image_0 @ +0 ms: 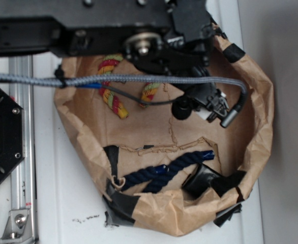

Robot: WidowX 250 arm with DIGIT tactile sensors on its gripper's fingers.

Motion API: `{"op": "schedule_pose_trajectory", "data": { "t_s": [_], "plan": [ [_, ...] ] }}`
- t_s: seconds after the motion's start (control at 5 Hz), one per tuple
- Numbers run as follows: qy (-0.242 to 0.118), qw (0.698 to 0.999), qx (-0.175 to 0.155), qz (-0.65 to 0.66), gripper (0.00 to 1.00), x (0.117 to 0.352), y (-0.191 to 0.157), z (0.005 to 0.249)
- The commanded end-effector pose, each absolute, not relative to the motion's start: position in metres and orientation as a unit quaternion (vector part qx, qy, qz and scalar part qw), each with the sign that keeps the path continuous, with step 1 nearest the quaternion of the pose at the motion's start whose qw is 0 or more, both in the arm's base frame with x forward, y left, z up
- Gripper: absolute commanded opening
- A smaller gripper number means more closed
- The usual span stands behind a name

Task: Grab the blue sponge.

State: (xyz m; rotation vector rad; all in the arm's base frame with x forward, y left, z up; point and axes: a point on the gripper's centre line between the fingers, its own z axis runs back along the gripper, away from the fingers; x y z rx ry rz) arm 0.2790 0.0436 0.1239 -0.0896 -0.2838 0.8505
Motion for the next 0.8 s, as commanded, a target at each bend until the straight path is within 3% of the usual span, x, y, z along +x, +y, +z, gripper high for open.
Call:
{"op": "schedule_pose_trajectory", "data": {
  "t_s": [0.0,0.2,0.4,0.6],
  "plan": [
    [-0.138,0.891,-0.036,0.431,1.00,0.298,0.096,0.079],
    [-0.121,0.887,-0.022,0.445,1.00,0.317,0.109,0.049],
    [-0.131,0.888,0.007,0.441,1.00,0.323,0.113,0.041],
    [-0.147,0.892,0.012,0.428,1.00,0.317,0.106,0.049]
  ]
}}
